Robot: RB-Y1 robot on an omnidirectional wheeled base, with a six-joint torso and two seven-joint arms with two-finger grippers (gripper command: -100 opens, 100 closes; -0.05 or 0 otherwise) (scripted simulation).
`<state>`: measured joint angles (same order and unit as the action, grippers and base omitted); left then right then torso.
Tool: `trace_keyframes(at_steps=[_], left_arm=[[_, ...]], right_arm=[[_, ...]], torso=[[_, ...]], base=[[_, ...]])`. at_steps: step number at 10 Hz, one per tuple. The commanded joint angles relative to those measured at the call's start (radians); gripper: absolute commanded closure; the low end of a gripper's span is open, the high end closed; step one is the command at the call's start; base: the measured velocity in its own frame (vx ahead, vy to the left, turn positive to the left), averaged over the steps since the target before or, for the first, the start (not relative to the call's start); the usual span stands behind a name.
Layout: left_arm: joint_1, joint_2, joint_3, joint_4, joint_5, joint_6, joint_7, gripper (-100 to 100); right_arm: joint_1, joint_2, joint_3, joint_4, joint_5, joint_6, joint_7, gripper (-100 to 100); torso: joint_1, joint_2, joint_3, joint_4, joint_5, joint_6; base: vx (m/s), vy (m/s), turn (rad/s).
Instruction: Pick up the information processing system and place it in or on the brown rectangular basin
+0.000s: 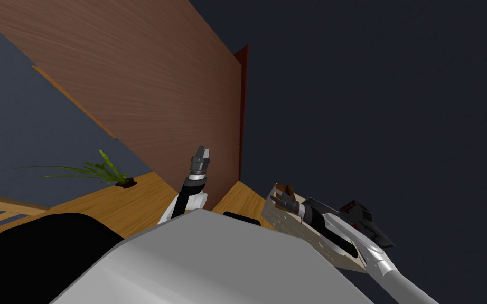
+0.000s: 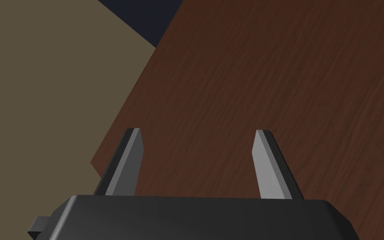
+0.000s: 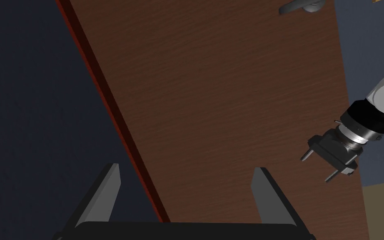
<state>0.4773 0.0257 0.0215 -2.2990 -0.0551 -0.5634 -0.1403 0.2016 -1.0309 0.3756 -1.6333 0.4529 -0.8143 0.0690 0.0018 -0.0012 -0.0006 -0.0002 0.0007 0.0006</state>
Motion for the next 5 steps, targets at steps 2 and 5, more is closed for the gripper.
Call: trace_keyframes(at_steps=[2,5], left_arm=[[0.0,0.0,0.0,0.0,0.0,0.0,0.0,0],[0.0,0.0,0.0,0.0,0.0,0.0,0.0,0]], right_arm=[[-0.004,-0.071,0.041,0.067,0.041,-0.014,0.03,-100],[-0.004,-0.127,0.067,0.133,0.066,-0.021,0.047,-100]], torso=[[0.0,0.0,0.0,0.0,0.0,0.001],[0.0,0.0,0.0,0.0,0.0,0.0]], base=[[0.051,0.035,0.114],[0.045,0.03,0.111]])
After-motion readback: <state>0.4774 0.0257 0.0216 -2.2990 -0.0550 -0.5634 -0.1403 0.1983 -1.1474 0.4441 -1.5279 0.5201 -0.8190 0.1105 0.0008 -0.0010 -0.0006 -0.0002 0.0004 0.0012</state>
